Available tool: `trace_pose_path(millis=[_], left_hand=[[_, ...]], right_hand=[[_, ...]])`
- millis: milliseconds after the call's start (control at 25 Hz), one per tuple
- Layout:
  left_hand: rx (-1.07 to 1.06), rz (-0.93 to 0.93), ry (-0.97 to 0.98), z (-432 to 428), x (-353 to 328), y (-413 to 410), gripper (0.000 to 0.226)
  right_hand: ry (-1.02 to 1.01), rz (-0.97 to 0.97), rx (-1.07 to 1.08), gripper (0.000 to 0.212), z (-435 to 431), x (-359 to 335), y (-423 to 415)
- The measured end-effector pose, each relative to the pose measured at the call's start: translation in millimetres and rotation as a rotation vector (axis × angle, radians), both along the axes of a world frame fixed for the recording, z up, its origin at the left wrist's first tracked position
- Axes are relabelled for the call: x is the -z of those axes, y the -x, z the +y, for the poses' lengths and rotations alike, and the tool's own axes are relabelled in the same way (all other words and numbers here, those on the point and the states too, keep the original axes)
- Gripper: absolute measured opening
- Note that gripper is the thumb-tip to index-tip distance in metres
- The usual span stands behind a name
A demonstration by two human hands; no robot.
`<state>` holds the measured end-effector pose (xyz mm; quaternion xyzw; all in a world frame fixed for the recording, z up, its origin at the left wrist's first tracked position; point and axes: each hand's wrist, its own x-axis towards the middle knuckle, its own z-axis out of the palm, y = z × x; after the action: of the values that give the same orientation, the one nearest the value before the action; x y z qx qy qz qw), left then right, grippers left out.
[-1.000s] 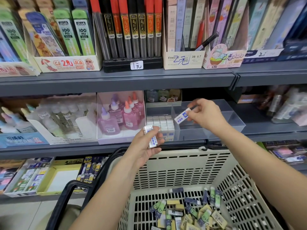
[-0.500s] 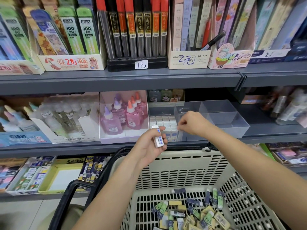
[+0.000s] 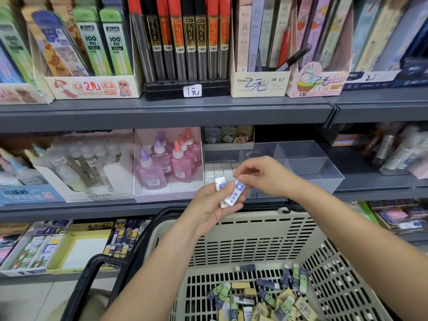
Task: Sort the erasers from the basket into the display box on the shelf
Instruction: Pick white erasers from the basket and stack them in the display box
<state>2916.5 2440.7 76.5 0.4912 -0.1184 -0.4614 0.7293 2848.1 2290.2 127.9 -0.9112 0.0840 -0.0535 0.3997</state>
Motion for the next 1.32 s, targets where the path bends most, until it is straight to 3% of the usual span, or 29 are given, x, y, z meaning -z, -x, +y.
trace_pose_path(millis=[200, 360, 520, 680, 880, 1120, 1240, 1320], left_hand=[[-0.063, -0.013, 0.005, -5, -10, -3, 0.017], [-0.209, -0.028, -0.061, -6, -16, -9, 0.012], [-0.267, -0.168, -0.109, 0, -9, -10, 0.012], [-0.29, -0.272, -0.088, 1, -4, -8, 0.011], [-0.286, -0.226, -0.112, 0, -2, -6, 0.006], [-0.279, -0.146, -0.055, 0, -4, -3, 0.02], [-0.261, -0.143, -0.058, 0, -5, -3, 0.022], [-0.225, -0.17, -0.071, -3, -6, -2, 0.024]], right_hand=[[-0.203, 0.157, -0.049, 0.018, -12, -14, 5], [-0.241, 0.046, 0.136, 0.018, -30, -18, -2], [0.078, -0.033, 0.389, 0.006, -42, -13, -9], [0.445, -0.002, 0.263, 0.016, -33, -5, -13], [0.586, 0.066, 0.177, 0.029, -31, 5, -24], [0.505, 0.248, 0.089, 0.03, -29, 28, -30], [0.423, 0.1, 0.114, 0.028, -25, 20, -26], [0.192, 0.015, 0.082, 0.027, -16, 9, -21]])
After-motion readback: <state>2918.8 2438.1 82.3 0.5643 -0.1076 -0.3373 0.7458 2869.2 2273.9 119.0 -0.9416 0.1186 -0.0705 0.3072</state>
